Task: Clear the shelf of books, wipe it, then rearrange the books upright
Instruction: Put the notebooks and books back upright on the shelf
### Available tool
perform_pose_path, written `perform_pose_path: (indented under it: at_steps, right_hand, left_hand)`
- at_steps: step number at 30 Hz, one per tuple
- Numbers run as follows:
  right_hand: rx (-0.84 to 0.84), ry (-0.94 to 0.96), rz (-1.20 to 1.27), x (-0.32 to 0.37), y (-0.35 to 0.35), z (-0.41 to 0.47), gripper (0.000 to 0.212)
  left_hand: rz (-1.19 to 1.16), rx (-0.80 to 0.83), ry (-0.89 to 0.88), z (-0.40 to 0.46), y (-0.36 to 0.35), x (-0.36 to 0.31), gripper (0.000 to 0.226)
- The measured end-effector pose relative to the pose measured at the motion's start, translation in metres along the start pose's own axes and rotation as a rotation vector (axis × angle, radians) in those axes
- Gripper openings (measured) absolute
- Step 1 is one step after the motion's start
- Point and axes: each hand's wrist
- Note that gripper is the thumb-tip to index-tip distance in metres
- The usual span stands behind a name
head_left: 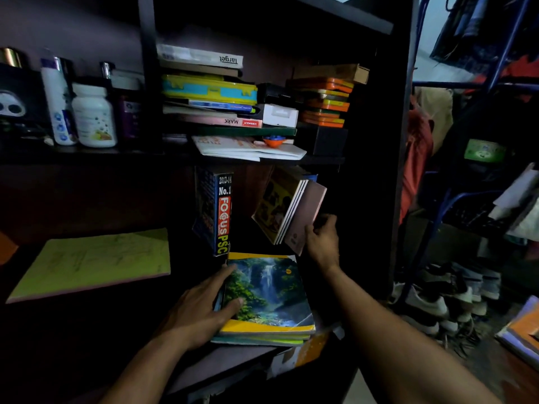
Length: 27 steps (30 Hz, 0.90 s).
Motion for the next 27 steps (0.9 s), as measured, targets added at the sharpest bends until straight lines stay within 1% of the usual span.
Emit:
perform_pose_path:
  at_steps: [2,3,4,6,8,9,10,11,12,13,15,16,17,18,19,22,23,25,27]
  right_hand:
    - [-0.133,-0.012,0.068,-0.004,0.007,-0.021,0.018]
    - [-0.146,0.000,0.086,-0.007,0.009,-0.033,0.014]
    - [-0.125,0.034,0.091,-0.008,0.012,-0.044,0.015]
    - [0.000,0.094,0.060,-0.008,0.018,-0.065,0.021]
    - [0.195,0.118,-0.068,-0.002,0.026,-0.086,0.023]
    - [0.271,0.146,-0.187,0.002,0.031,-0.096,0.025]
    - [0.316,0.202,-0.353,0.007,0.035,-0.106,0.030]
    - [0.325,0.270,-0.549,0.015,0.041,-0.115,0.043]
    - [0.326,0.331,-0.707,0.026,0.043,-0.124,0.059]
    - [0.345,0.369,-0.801,0.040,0.045,-0.133,0.075]
    - [0.459,0.362,-0.849,0.065,0.045,-0.147,0.101]
    - [0.528,0.322,-0.840,0.074,0.042,-0.152,0.106]
    - [0.586,0.276,-0.836,0.082,0.039,-0.153,0.106]
    - [0.623,0.247,-0.839,0.090,0.039,-0.154,0.103]
    - [0.647,0.241,-0.846,0.096,0.039,-0.153,0.096]
    - [0.652,0.346,-0.833,0.116,0.045,-0.146,0.056]
    - [0.626,0.378,-0.820,0.122,0.050,-0.142,0.048]
    - [0.535,0.412,-0.806,0.128,0.064,-0.130,0.042]
    - [0.400,0.375,-0.740,0.126,0.086,-0.114,0.034]
  left_hand:
    - [0.023,-0.011,0.026,0.001,-0.001,0.002,0.077]
    - [0.017,-0.019,0.028,0.002,-0.001,0.004,0.074]
    - [-0.003,-0.030,0.022,0.002,-0.001,0.004,0.068]
    - [-0.039,-0.037,-0.008,0.002,0.001,0.005,0.053]
    - [-0.002,-0.034,-0.042,-0.001,0.003,0.003,0.053]
    - [0.020,-0.030,-0.052,-0.002,0.004,0.000,0.053]
    - [0.033,-0.026,-0.057,-0.002,0.004,-0.001,0.054]
    - [0.032,-0.027,-0.061,-0.003,0.003,-0.003,0.056]
    - [0.026,-0.025,-0.063,-0.003,0.004,-0.001,0.057]
    - [0.018,-0.022,-0.073,-0.004,0.004,0.000,0.058]
    - [0.019,-0.015,-0.121,-0.005,0.004,0.002,0.059]
    - [0.042,-0.002,-0.153,-0.006,0.005,0.003,0.064]
    - [0.076,0.010,-0.179,-0.008,0.005,0.004,0.070]
    - [0.110,0.017,-0.190,-0.008,0.006,0.003,0.074]
    - [0.129,0.015,-0.190,-0.009,0.006,0.001,0.076]
    - [0.138,-0.008,-0.159,-0.007,0.007,-0.004,0.081]
    - [0.134,-0.004,-0.137,-0.005,0.007,-0.005,0.082]
    - [0.160,0.009,-0.133,-0.003,0.007,-0.005,0.080]
    - [0.205,0.029,-0.145,-0.002,0.007,-0.003,0.079]
Point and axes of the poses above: each hand's wrist, its own z-axis towards the middle knuckle, its own y-axis out of the back of the hand, x = y × z, and after that the axes turned 6 degrees about -x, right-handed
